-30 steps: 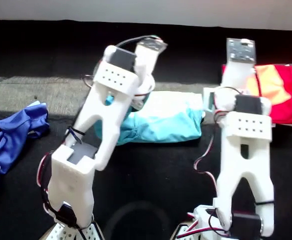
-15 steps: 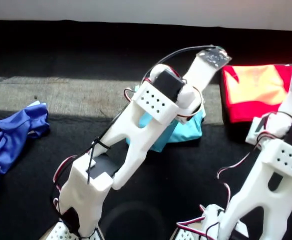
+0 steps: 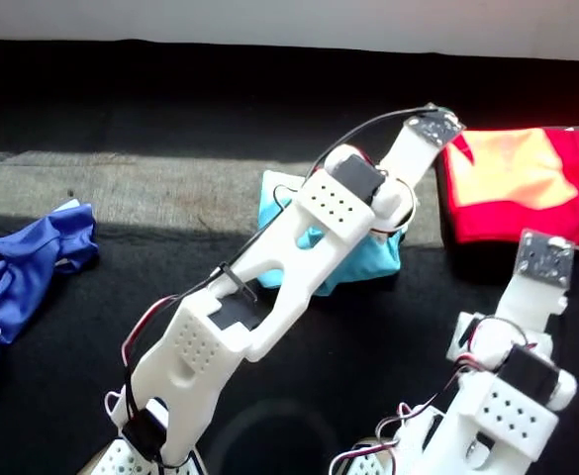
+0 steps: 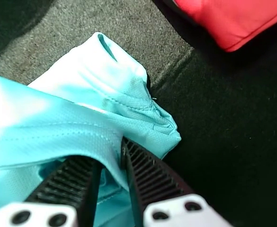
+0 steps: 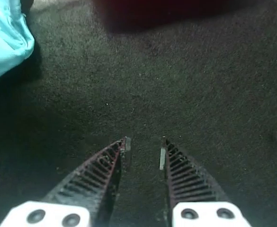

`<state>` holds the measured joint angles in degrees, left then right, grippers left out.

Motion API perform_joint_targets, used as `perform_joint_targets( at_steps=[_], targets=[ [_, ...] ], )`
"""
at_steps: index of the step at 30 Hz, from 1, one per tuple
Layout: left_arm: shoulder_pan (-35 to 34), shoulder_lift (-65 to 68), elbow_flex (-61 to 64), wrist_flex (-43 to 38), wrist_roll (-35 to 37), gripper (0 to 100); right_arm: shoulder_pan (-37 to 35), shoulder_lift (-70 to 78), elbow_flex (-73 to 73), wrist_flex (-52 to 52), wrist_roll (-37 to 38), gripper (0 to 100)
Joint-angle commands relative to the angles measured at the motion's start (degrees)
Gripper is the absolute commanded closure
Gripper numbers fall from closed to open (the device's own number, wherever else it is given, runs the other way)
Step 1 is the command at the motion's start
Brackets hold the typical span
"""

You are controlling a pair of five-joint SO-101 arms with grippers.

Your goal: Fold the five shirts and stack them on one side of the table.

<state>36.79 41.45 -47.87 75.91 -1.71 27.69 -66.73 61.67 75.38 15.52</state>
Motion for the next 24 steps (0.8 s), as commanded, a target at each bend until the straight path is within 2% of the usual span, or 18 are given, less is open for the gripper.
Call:
perform_joint_targets(
  at_steps=[1, 5, 12, 15, 18, 20, 22, 24],
  targets=[
    [0.6, 0.1, -1.8, -2.6, -0.2, 99, 0.5, -4.8, 5.6, -2.7, 2.0, 88.7],
    [0.6, 0.6, -1.8, -3.7, -0.1, 98, 0.4, -5.8, 9.7, -5.5, 4.5, 88.7],
    [1.0, 0.0, -1.8, -3.7, 0.2, 81, 0.2, -5.8, 17.5, -12.8, 5.1, 88.7],
    [0.2, -1.5, -4.1, -2.6, 0.2, 81, 0.1, -5.8, 21.8, -17.3, 4.9, 88.7],
    [-2.2, -3.6, -8.1, 3.3, 0.1, 82, 0.1, -6.1, 26.0, -21.4, 4.7, 88.7],
    [-4.6, -4.1, -9.5, 7.7, 0.1, 88, 0.1, -6.1, 28.1, -23.8, 4.7, 88.7],
    [-6.8, -3.0, -9.4, 10.8, 0.1, 100, 0.1, -6.1, 29.8, -25.7, 4.7, 88.7],
    [-8.7, -0.3, -8.7, 12.0, 0.1, 98, 0.1, -6.1, 31.0, -26.9, 4.7, 88.7]
  ],
)
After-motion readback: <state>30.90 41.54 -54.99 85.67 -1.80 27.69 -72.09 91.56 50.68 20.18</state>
